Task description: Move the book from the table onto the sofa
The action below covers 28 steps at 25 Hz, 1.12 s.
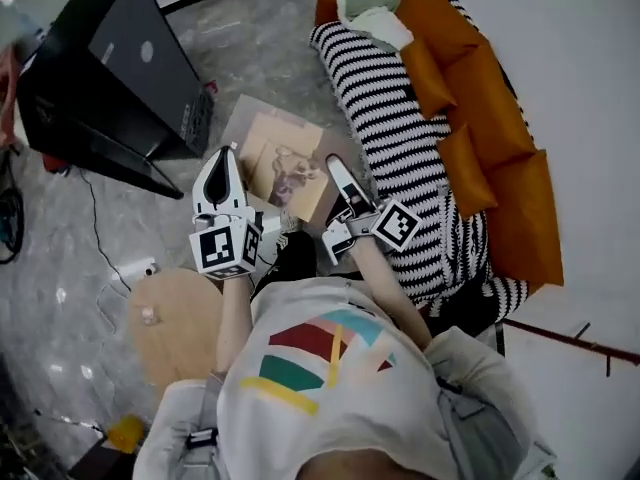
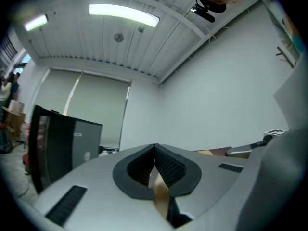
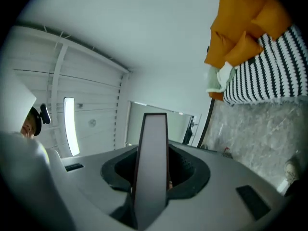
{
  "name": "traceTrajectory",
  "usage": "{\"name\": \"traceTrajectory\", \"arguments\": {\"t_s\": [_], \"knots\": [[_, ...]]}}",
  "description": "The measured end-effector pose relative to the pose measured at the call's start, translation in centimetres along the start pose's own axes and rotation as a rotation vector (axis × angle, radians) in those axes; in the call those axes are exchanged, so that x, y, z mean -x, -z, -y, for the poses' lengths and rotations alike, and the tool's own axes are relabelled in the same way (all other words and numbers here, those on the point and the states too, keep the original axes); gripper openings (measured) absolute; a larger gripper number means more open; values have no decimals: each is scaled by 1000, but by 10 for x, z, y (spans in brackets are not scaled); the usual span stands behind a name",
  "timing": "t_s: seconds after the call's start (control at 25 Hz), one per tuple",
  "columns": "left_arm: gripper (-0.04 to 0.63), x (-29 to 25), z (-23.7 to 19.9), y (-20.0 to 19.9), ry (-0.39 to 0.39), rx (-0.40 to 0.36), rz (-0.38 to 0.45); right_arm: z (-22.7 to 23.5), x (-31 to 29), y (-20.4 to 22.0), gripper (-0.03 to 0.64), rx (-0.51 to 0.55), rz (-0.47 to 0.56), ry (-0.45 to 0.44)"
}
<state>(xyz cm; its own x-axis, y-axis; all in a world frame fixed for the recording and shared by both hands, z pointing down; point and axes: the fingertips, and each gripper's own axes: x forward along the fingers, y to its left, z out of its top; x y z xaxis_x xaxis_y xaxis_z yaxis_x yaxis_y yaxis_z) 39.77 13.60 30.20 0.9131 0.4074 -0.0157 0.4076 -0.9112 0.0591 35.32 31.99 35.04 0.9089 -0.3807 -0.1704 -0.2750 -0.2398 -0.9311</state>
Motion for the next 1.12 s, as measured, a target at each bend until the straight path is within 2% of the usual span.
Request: {"name": "traceTrajectory", "arguments": {"t_s": [0.28,0.4,0.52,0.76,0.96,1.12], "knots": [[6,-98,83,18,282,39,-27,38,27,-86,155,39,235,146],[6,-143,116,27,369,49,-63,58,33,-127,155,28,316,211],[6,-173,122,33,404,69,-80,69,26,-148,155,40,356,254],[6,-208,109,33,405,83,-76,82,18,-162,155,51,388,297],[6,-285,115,49,444,56,-121,116,-12,-206,155,47,420,348],[6,-308,115,62,479,51,-153,120,-15,-214,155,102,417,402]]}}
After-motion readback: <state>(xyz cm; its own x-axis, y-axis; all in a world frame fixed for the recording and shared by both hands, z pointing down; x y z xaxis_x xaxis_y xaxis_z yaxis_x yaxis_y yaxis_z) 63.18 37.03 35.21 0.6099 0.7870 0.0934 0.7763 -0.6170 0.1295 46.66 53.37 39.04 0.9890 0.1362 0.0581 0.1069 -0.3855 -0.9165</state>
